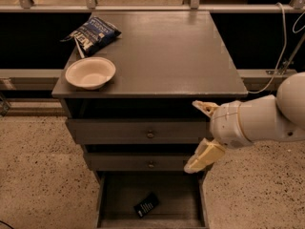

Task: Pick rxbar blueberry from bottom drawer and place on counter

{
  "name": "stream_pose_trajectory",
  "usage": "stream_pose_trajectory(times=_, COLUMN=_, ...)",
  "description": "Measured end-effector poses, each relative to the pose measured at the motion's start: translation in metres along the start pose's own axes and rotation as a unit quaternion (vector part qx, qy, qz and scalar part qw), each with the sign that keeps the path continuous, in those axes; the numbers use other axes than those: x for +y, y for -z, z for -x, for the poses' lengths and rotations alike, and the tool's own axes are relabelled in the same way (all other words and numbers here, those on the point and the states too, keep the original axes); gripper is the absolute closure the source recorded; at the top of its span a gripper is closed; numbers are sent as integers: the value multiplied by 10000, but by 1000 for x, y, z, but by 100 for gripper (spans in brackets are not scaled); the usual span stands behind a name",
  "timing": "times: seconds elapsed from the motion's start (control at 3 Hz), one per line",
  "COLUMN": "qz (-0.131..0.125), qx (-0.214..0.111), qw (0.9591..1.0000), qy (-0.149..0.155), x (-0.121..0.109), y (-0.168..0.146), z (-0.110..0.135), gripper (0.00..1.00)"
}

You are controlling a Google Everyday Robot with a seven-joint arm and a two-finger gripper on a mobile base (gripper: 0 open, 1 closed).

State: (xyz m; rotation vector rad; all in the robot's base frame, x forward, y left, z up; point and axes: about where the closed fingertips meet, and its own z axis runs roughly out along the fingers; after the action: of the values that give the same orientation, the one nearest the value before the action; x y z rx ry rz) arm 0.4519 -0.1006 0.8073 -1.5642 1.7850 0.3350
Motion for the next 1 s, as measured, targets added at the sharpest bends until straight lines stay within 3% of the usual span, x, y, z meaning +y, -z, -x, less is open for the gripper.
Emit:
stream_pose_trajectory(times=0.33, qz=-2, qx=0, qw=10000, qy=1, x=0, y=0, z=0, gripper=0)
stream_pose_trajectory(times=0.67, qz=-133, qx=-241, qw=9996, qy=113, x=-2, y=-17, z=-4, gripper=0)
stream_pose_trajectory(times=1.0, qz=-389, qx=-441, qw=9971, qy=492, x=-11, y=-32, z=-4, gripper=0)
